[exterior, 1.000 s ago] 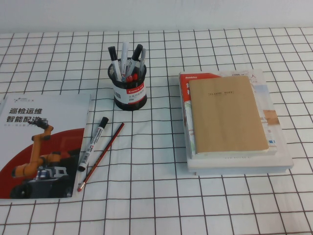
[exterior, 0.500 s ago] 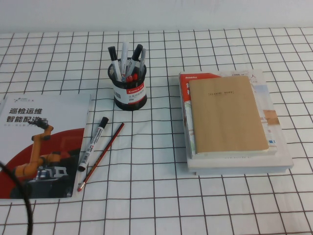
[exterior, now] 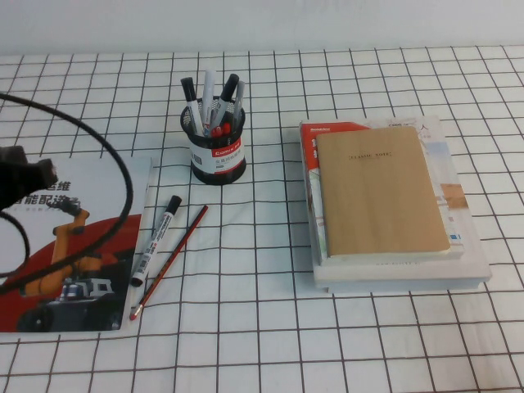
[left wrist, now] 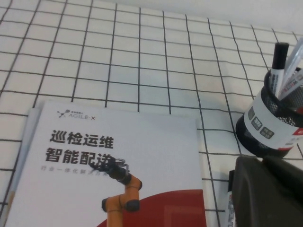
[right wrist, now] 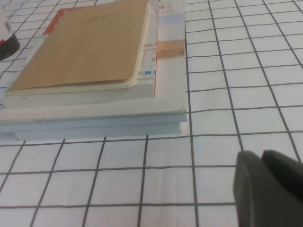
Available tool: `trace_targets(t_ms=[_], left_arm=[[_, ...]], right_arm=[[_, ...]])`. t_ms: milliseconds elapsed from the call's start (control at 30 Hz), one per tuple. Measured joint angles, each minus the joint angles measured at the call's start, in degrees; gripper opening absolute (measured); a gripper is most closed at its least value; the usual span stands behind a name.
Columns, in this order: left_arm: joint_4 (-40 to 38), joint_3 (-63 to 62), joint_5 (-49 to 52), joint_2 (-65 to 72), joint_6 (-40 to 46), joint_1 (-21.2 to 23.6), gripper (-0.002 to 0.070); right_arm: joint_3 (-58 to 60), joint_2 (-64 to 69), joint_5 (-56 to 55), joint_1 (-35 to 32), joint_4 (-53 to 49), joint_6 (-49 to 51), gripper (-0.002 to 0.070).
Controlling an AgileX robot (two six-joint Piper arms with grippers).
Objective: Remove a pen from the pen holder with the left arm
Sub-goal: 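Take a marker out of the pen holder and lay it on the table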
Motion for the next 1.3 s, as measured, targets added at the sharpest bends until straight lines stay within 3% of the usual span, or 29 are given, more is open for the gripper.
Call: trace_targets(t_ms=[300,733,1033,1133,1300], left_arm=[[0.00,-7.90,3.84,11.74,3.01,-6.53,-0.0004],[-3.15,-19.31,10.44,24.82,8.09,-7.85,-0.0004],[-19.13,-21.50,-0.14,30.94,20.26,-7.85,0.0000],[-20.56,-21.50,-3.52,31.91,21.11,-7.85,0.0042],[-21.75,-23.26,-6.18,33.98,21.09,-7.85,0.0236]], right_arm=[[0.00,0.00,0.00,0.00,0.00,0.00,-0.0015],[0.00,0.00,0.00,0.00,0.00,0.00,-0.0015],[0.00,0.00,0.00,0.00,0.00,0.00,-0.0015],[0.00,0.00,0.00,0.00,0.00,0.00,-0.0015],[0.00,0.00,0.00,0.00,0.00,0.00,-0.0015]])
